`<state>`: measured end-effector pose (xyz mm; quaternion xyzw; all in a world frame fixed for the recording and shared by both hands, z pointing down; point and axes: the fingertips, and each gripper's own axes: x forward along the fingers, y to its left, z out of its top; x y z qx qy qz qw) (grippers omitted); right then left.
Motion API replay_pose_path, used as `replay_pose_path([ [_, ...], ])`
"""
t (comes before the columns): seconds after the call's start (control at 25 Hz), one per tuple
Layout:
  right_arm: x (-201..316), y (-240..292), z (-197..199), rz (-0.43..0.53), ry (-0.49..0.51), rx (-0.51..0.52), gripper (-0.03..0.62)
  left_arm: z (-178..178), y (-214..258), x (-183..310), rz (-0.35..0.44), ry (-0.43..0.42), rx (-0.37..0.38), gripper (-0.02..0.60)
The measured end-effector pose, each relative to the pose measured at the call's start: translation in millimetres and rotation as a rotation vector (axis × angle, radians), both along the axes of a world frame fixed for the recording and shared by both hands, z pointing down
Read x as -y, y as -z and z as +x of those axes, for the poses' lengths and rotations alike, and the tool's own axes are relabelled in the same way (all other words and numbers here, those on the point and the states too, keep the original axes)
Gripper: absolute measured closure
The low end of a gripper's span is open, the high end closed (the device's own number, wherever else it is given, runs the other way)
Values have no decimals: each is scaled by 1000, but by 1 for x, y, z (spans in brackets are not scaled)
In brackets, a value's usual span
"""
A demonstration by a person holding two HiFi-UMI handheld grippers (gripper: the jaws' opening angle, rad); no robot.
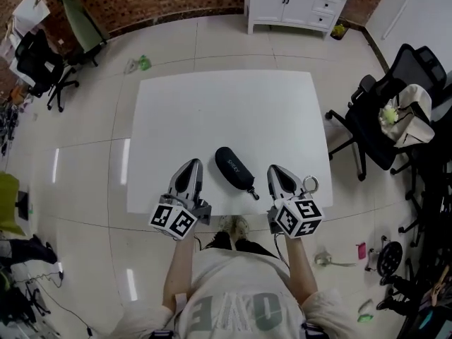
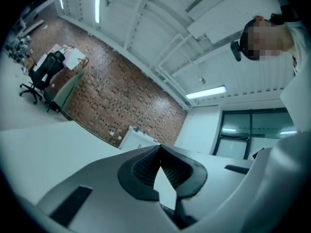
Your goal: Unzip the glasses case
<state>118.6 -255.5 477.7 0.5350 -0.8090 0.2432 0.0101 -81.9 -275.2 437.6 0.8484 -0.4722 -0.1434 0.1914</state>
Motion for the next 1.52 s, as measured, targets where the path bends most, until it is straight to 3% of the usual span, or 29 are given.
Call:
replay_pose_path([
  [0.24, -52, 22, 7, 77, -20, 65, 594, -45, 38, -68, 69, 124, -48, 579],
  [0.48, -152, 35, -6, 137, 42, 79, 594, -47, 45, -153, 130, 68, -34, 578],
  [0.76, -321, 43, -36, 185, -16, 0, 594, -56, 57, -331, 205, -8, 4, 580],
  [0.96, -446, 74, -52, 211, -39, 9, 594, -66, 76, -453, 194, -7, 2, 578],
  [1.24, -571, 103, -61, 274, -34, 26, 594, -69, 96, -593, 238, 6, 23, 579],
  [1.4, -658, 101, -69, 267, 8, 59, 594, -61, 89, -685, 211, 16, 17, 580],
  [1.52, -725, 98, -74, 254, 20, 53, 594, -51, 83, -749, 181, 11, 70, 578],
])
